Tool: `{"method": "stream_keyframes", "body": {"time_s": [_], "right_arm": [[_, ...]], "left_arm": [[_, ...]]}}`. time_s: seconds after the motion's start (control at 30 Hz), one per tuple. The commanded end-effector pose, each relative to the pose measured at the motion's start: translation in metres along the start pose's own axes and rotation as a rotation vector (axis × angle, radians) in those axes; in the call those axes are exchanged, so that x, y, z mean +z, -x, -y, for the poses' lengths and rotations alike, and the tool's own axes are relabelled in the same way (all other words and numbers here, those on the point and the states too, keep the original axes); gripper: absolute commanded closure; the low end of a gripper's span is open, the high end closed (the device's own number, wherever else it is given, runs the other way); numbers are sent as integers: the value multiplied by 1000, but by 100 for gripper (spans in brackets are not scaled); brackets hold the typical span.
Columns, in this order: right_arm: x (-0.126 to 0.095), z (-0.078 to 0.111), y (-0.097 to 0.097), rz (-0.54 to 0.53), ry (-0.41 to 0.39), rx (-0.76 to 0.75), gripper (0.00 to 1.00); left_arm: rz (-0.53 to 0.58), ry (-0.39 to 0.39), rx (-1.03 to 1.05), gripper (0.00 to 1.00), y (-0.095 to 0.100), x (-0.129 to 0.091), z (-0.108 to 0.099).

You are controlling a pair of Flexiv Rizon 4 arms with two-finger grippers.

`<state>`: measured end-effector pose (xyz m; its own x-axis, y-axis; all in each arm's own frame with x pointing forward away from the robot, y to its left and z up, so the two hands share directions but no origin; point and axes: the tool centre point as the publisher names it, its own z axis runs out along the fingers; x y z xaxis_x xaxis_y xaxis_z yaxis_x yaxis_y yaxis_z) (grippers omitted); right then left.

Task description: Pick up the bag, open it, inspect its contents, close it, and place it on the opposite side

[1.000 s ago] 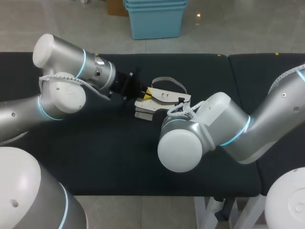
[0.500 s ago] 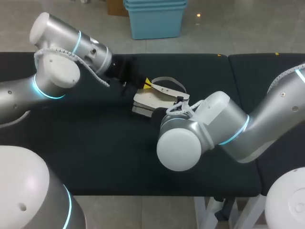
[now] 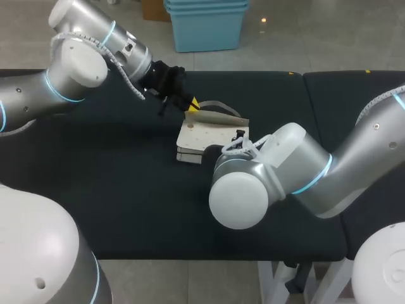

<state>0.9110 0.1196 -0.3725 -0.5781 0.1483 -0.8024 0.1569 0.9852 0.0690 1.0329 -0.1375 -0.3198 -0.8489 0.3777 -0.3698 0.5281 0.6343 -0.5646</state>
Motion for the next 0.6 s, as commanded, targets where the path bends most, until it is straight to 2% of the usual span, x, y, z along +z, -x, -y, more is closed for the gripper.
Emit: {"method": "stream_keyframes", "body": {"time_s": [0.03, 0.07, 0.1, 0.2, 0.23, 0.3, 0.33, 0.47, 0.6], "right_arm": [[1, 1, -3, 8, 5, 1, 100], [1, 1, -3, 8, 5, 1, 100], [1, 1, -3, 8, 5, 1, 100], [1, 1, -3, 8, 5, 1, 100], [1, 1, -3, 8, 5, 1, 100], [1, 1, -3, 8, 5, 1, 100], [1, 1, -3, 8, 5, 1, 100], [1, 1, -3, 8, 5, 1, 100], [1, 1, -3, 8, 5, 1, 100]], "left_arm": [[71, 57, 9, 27, -13, 0, 11], [89, 61, 12, 17, -17, -1, 12], [106, 66, 21, 12, -19, -2, 12], [139, 46, 30, 11, -26, -2, 13], [158, 51, 28, 14, -28, -1, 12], [191, 56, 33, 31, -30, 2, 11], [202, 50, 41, 33, -31, 4, 10], [227, 53, 71, 30, -33, 10, 11], [226, 57, 74, 32, -26, 17, 10]]}}
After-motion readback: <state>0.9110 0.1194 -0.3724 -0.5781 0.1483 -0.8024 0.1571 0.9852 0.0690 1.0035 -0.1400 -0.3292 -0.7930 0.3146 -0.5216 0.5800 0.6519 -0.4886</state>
